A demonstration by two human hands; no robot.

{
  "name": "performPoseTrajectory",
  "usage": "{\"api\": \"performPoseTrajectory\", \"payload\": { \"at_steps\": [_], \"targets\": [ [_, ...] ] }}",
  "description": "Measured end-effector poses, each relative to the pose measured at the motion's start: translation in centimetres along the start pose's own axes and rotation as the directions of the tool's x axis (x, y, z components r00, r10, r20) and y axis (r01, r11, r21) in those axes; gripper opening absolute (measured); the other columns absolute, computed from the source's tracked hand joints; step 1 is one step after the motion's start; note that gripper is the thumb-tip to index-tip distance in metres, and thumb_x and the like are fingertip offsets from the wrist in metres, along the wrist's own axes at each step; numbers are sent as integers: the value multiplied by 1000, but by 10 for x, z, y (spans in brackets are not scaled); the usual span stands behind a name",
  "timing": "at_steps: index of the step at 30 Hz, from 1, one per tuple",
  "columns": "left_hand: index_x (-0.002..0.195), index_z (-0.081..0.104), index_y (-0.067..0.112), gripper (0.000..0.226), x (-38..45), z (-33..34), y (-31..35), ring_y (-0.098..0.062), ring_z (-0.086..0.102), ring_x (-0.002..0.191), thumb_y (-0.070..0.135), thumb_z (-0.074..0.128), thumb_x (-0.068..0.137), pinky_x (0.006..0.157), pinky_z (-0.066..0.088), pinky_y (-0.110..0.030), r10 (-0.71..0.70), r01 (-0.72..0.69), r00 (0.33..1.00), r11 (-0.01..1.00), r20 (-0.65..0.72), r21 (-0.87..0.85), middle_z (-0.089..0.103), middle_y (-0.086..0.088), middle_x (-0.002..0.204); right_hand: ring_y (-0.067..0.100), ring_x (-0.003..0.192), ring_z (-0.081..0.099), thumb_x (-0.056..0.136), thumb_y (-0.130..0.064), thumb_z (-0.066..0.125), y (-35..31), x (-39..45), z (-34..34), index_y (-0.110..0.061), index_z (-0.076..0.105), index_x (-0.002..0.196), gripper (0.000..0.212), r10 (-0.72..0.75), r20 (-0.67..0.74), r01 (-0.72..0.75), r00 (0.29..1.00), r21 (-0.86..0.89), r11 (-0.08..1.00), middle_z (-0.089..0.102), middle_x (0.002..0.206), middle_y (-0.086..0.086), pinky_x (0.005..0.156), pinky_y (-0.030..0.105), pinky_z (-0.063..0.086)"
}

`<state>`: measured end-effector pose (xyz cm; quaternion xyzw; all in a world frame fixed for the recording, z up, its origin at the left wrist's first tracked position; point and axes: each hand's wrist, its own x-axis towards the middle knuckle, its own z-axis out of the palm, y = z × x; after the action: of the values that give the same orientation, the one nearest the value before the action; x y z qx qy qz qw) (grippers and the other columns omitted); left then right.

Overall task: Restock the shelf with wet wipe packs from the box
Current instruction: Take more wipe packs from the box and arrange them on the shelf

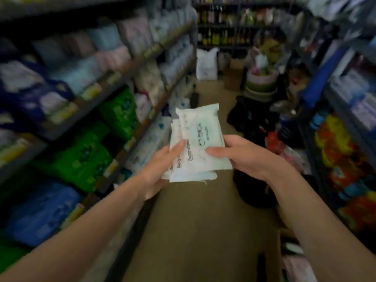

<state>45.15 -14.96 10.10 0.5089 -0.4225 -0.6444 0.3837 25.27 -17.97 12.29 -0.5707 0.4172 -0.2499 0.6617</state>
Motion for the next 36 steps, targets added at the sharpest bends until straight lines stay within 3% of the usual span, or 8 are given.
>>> {"api": "performPoseTrajectory", "payload": {
  "at_steps": [6,12,19,22,25,28,32,36],
  "targets": [
    [114,54,19,40,-53,-114,122,-15,70,89,24,68,77,73,57,-28,324,-297,905,945,-274,137,70,1,107,9,102,66,81,-25,66,-135,73,117,-35,34,130,60,-269,60,272,961,-63,960,63,118,-13,85,35,56],
    [114,51,29,45,-116,-195,225,-7,68,96,38,66,72,77,56,-21,649,-532,680,757,-342,379,68,8,111,3,101,64,77,-47,58,-252,119,207,-37,56,117,41,-532,188,554,826,-90,828,67,109,-17,94,28,49],
    [130,38,14,68,-189,-266,294,8,61,97,50,51,73,76,52,-11,813,-353,436,548,-385,759,58,7,117,2,103,63,72,-44,61,-339,176,307,-36,49,121,51,-661,486,726,572,75,683,66,113,-13,89,21,51],
    [126,42,19,62,-233,-294,313,1,60,96,51,53,74,70,53,-16,763,-85,421,572,-491,816,59,4,117,-1,97,61,79,-31,64,-370,194,353,-36,45,114,40,-667,588,764,458,125,633,62,106,-17,76,10,52],
    [114,54,28,38,-271,-330,318,-12,60,100,34,66,77,75,49,-22,579,84,428,739,-694,668,63,4,111,2,93,59,82,-22,67,-386,221,408,-28,43,114,40,-637,659,817,399,60,574,60,107,-12,76,11,52],
    [104,60,22,27,-291,-368,313,-16,61,100,13,69,80,81,51,-26,427,108,354,865,-832,490,66,-3,111,16,106,58,81,-27,70,-387,251,465,-14,42,125,54,-564,718,825,407,-24,565,59,122,2,94,31,50],
    [99,62,12,26,-298,-415,302,-19,64,94,-3,67,78,85,52,-30,319,95,243,932,-916,350,68,-6,101,14,105,54,82,-19,68,-383,273,514,-10,37,129,57,-485,783,818,390,-51,574,55,126,6,86,23,47],
    [108,54,7,30,-288,-441,285,-25,64,82,-6,60,82,70,55,-33,195,243,244,936,-950,255,66,-13,99,28,114,56,91,-24,57,-381,289,533,-7,47,127,42,-184,861,820,474,-355,449,56,128,14,92,37,48]
  ]
}}
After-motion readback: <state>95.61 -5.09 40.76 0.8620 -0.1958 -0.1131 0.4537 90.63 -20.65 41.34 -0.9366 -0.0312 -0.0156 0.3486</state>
